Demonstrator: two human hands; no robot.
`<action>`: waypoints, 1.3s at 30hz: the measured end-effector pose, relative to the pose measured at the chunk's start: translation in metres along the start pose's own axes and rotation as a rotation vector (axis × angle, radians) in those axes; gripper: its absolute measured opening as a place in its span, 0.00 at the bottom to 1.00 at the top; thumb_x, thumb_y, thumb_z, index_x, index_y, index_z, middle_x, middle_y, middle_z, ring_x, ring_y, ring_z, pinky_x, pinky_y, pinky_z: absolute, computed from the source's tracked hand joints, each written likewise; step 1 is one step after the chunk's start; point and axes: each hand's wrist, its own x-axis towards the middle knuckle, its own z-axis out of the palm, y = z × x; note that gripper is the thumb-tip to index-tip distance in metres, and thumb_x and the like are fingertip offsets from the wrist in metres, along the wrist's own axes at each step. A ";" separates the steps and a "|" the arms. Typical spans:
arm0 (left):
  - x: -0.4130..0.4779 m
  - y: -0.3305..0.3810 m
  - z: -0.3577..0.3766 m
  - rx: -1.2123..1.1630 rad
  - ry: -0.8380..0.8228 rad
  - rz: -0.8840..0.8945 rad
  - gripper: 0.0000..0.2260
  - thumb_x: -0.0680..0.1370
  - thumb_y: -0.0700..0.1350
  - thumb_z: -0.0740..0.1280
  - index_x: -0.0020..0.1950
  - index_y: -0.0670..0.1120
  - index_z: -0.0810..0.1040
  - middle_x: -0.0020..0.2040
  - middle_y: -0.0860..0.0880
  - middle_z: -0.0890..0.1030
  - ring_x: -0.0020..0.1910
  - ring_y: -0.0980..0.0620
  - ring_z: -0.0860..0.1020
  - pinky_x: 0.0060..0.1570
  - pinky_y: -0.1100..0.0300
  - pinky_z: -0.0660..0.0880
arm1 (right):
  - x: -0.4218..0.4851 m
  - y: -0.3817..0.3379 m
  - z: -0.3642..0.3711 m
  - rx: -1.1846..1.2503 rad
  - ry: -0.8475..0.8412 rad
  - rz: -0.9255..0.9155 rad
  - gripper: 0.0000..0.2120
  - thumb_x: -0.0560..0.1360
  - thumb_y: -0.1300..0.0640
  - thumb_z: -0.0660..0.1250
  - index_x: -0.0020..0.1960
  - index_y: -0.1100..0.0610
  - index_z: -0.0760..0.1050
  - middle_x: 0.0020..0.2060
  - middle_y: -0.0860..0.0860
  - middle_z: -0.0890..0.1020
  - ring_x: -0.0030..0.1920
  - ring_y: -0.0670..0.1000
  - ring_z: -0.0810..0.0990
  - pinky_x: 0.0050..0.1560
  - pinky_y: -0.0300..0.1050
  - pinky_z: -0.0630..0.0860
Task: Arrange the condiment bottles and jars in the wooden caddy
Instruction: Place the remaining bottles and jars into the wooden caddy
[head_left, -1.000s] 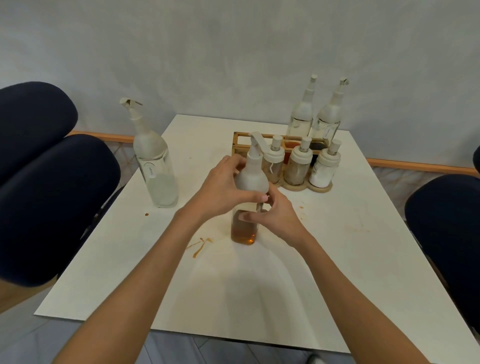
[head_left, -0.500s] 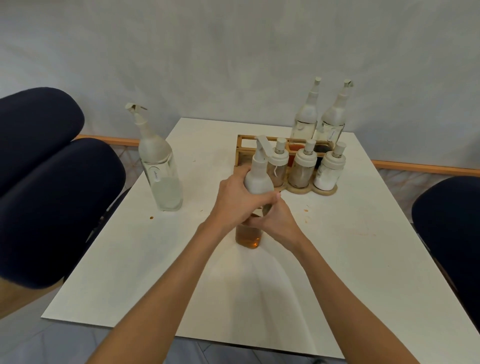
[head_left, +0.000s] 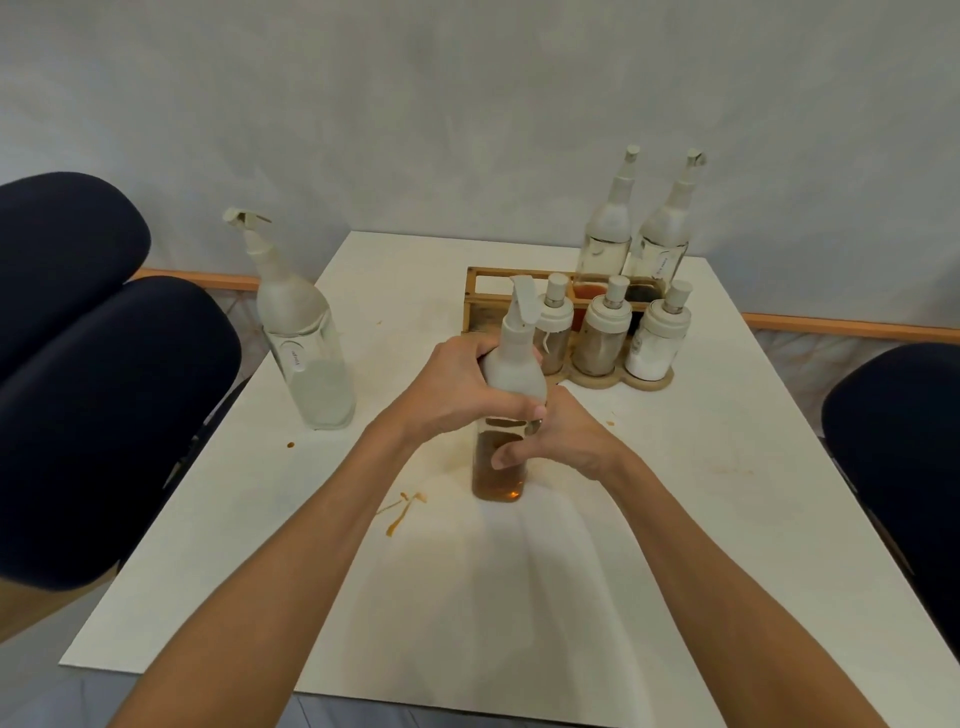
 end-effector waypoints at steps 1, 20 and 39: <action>0.001 0.001 -0.002 0.001 -0.022 0.000 0.23 0.60 0.49 0.81 0.52 0.53 0.82 0.49 0.52 0.83 0.52 0.51 0.81 0.54 0.49 0.80 | 0.000 -0.001 -0.001 0.003 -0.013 0.000 0.31 0.61 0.71 0.79 0.54 0.45 0.74 0.46 0.42 0.81 0.47 0.35 0.80 0.44 0.30 0.75; -0.007 0.014 0.046 0.040 0.537 -0.083 0.22 0.67 0.53 0.78 0.54 0.49 0.72 0.49 0.51 0.80 0.47 0.53 0.79 0.40 0.66 0.72 | -0.019 0.008 0.058 0.161 0.459 -0.152 0.43 0.65 0.63 0.78 0.68 0.45 0.55 0.62 0.40 0.73 0.57 0.37 0.78 0.54 0.35 0.77; 0.022 -0.006 0.021 0.050 0.296 -0.011 0.21 0.62 0.44 0.80 0.53 0.45 0.79 0.46 0.50 0.81 0.48 0.49 0.80 0.48 0.54 0.78 | 0.021 0.016 0.037 -0.024 0.389 0.161 0.27 0.60 0.58 0.81 0.55 0.55 0.75 0.42 0.42 0.81 0.44 0.40 0.80 0.42 0.34 0.77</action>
